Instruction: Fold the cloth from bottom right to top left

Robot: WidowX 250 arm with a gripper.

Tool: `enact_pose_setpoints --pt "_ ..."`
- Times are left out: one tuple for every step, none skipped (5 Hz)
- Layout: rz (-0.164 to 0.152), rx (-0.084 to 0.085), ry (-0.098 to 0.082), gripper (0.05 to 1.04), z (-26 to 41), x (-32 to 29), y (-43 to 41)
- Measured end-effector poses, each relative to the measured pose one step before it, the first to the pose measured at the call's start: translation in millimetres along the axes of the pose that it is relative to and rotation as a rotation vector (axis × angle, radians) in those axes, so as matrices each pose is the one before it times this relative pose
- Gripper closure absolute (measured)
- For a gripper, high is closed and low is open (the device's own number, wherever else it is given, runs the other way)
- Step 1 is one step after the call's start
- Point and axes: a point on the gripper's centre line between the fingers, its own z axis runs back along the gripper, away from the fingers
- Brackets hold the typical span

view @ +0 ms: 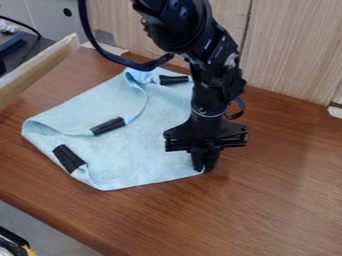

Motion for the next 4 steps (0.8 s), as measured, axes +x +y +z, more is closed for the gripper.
enact_pose_setpoints --pt "-0.0207 -0.0079 0.0050 1.014 0.13 0.11 2.59" --pt "-0.0054 -0.0313 0.0064 1.015 12.40 8.18 6.85" --pt "0.0215 -0.0310 -0.0004 1.015 21.69 23.54 6.85" --pt "0.0751 -0.0314 0.0190 1.015 18.41 28.98 19.57"
